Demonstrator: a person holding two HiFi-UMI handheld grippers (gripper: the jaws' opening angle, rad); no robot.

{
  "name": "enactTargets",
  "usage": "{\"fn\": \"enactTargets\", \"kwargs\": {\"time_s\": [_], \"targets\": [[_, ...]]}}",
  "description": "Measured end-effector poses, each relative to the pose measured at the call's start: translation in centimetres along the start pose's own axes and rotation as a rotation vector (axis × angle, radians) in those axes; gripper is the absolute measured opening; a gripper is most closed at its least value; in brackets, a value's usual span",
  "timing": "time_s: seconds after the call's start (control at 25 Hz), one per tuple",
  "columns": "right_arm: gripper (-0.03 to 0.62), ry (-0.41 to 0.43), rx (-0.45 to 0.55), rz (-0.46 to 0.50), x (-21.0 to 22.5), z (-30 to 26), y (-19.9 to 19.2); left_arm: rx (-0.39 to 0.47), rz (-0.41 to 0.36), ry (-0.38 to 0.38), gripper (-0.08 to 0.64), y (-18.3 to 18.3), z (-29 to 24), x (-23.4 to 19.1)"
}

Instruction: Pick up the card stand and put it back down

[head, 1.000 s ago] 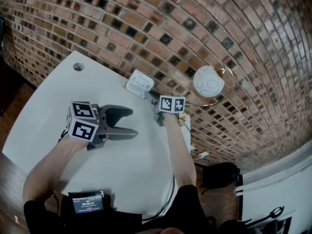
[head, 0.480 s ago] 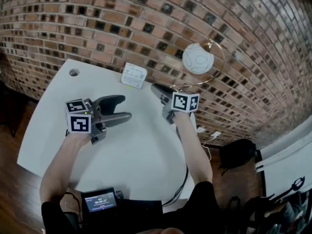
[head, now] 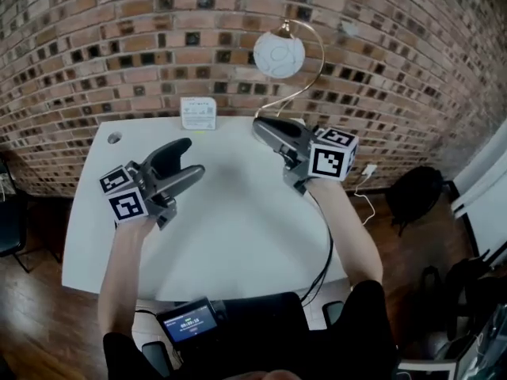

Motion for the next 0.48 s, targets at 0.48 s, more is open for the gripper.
{"fn": "enactTargets", "kwargs": {"time_s": [0.48], "targets": [[0.035,0.014,0.204,0.079,-9.9,8.1,5.1,0.018,-0.097,-0.048,0.374,-2.3,-0.9,9.9]]}}
Point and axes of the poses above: the fingertips, and each gripper's own axes: z backward along the fingers, x to its right, y out of its top, the point moved 3 cm from there along z, backward along the fingers, and after that the axes turned 15 degrees about z, right-handed, at the moved point
